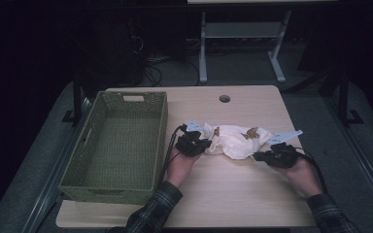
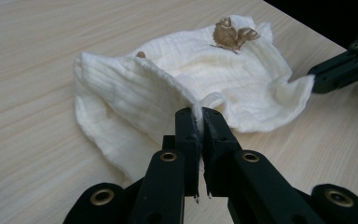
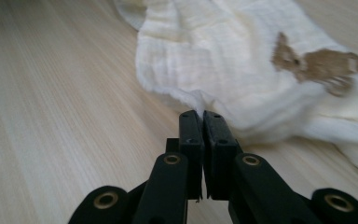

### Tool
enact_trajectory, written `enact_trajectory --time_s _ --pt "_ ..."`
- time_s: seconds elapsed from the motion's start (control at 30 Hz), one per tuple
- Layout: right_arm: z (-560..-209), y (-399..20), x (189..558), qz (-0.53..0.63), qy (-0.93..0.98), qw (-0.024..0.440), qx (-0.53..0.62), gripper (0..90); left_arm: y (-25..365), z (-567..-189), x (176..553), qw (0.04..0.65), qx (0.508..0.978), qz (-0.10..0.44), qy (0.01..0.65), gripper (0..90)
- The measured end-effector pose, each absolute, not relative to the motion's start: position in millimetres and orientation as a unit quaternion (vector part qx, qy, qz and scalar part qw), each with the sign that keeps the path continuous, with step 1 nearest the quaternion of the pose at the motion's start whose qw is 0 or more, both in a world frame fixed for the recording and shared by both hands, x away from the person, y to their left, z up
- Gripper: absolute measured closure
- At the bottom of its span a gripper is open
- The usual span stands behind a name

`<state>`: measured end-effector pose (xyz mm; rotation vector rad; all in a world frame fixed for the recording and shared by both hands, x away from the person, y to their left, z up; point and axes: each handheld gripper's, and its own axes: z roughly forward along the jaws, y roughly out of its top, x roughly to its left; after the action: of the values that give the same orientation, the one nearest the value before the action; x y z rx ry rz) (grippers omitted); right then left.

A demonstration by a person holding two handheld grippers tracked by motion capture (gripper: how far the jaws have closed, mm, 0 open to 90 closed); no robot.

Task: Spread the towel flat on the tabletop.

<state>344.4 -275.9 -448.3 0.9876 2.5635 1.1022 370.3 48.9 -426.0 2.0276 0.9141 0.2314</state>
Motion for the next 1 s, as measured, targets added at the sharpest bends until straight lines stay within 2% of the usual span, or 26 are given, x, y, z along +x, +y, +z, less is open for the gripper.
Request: enact_trajectory --time_s 0.47,0.67,1.0 --pt "-423.6 -322.5 331.0 0.405 0.838 0.126 0.343 86.4 53.2 -399.5 350.8 0.459 0.809 0.102 0.354 85.2" --pt "-420.9 -336.2 316.3 0.409 0.835 0.128 0.344 86.4 54.2 -393.9 332.2 0.464 0.809 0.096 0.347 85.2" --pt "-433.0 -353.4 286.5 0.397 0.843 0.111 0.346 86.3 60.4 -410.9 303.5 0.43 0.834 0.077 0.337 85.1"
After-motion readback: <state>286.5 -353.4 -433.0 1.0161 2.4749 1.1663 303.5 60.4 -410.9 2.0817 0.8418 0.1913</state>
